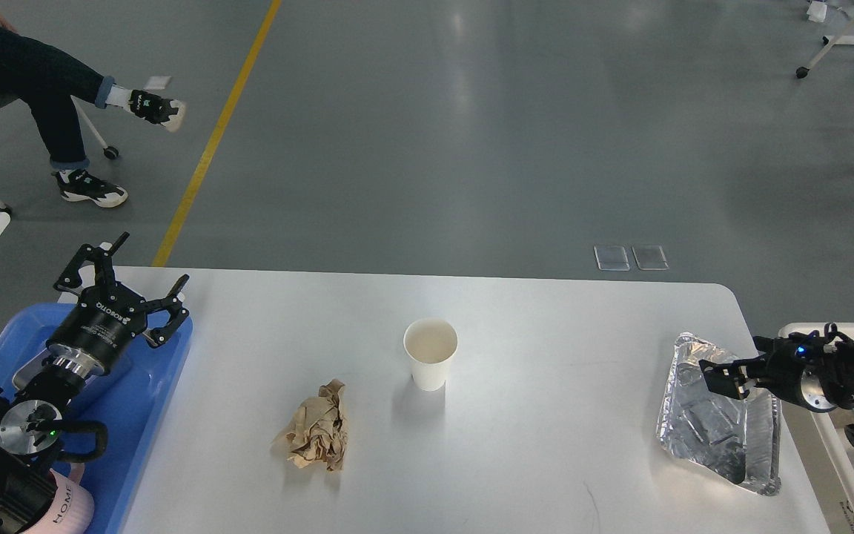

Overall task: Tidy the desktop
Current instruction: 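Reach the right gripper to the foil tray and grasp its edge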

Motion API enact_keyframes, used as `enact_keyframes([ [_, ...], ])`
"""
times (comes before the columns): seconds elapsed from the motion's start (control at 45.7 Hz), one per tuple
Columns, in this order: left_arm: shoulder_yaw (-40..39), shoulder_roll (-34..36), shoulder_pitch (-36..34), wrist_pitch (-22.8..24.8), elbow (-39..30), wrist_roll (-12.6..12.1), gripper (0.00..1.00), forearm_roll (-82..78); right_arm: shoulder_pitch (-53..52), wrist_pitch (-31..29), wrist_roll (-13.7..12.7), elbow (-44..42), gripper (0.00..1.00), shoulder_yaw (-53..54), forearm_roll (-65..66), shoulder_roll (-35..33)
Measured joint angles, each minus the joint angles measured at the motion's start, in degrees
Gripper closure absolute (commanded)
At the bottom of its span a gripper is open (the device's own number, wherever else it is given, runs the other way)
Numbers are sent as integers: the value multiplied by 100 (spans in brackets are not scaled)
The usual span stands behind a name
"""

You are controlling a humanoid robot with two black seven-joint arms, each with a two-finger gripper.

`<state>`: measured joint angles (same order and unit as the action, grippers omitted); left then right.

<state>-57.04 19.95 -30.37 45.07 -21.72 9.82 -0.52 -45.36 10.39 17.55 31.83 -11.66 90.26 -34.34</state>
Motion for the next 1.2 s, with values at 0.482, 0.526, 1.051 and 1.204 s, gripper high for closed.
enact_keyframes([
  [0.482,-20,0,125,3,1,3,3,0,-13,488,370,-1106,0,-1004,-34,715],
  [0.526,-22,0,136,3,1,3,3,0,-21,493,371,-1143,0,-1064,-34,727],
  [1.051,-44,0,215,44,1,3,3,0,88,514,689,-2118,0,-1145,-84,1268],
  [1.204,-40,0,230,53,1,3,3,0,114,517,689,-2120,0,-1143,-91,1300],
])
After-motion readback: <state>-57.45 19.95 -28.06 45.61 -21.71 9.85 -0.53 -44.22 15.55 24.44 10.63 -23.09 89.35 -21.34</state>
